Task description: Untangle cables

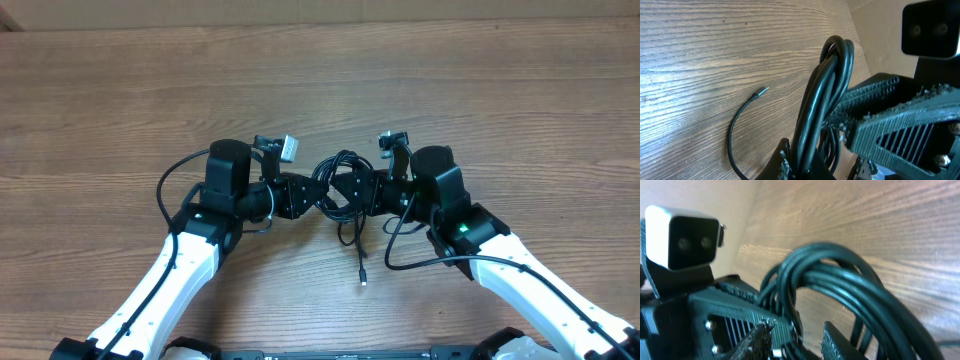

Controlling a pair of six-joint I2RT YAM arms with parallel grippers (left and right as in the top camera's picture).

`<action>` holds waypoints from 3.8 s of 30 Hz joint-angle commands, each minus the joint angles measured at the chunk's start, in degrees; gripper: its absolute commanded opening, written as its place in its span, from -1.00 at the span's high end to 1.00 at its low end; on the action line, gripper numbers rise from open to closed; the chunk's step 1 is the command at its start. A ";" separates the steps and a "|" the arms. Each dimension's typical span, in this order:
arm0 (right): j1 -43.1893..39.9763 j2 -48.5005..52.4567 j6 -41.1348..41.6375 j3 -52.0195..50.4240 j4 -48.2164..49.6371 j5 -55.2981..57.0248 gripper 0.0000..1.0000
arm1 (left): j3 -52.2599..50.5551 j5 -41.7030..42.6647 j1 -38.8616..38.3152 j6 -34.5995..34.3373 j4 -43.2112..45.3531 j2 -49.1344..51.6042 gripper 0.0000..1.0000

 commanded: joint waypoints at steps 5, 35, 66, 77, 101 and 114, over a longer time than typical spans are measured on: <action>0.33 2.05 -0.15 1.46 3.34 1.07 0.39 | -0.17 2.01 -2.71 -1.46 0.74 0.02 0.92; -8.44 2.10 -0.42 1.46 15.13 -34.58 0.92 | -0.17 -0.96 6.71 -1.38 -5.68 0.07 0.92; -0.87 2.10 19.82 1.46 -3.45 6.12 0.53 | -0.15 0.57 -2.78 7.80 2.29 0.00 0.92; -0.92 2.25 20.00 1.46 -11.17 11.26 0.65 | -0.15 7.82 -2.73 7.50 8.17 -0.31 0.91; -0.92 2.25 33.66 1.46 -4.00 5.01 0.46 | -0.15 9.18 -2.73 7.13 8.28 -0.31 0.91; -0.92 5.05 42.27 1.46 -2.93 8.07 0.53 | -0.15 11.43 -2.73 6.45 8.68 -0.31 0.91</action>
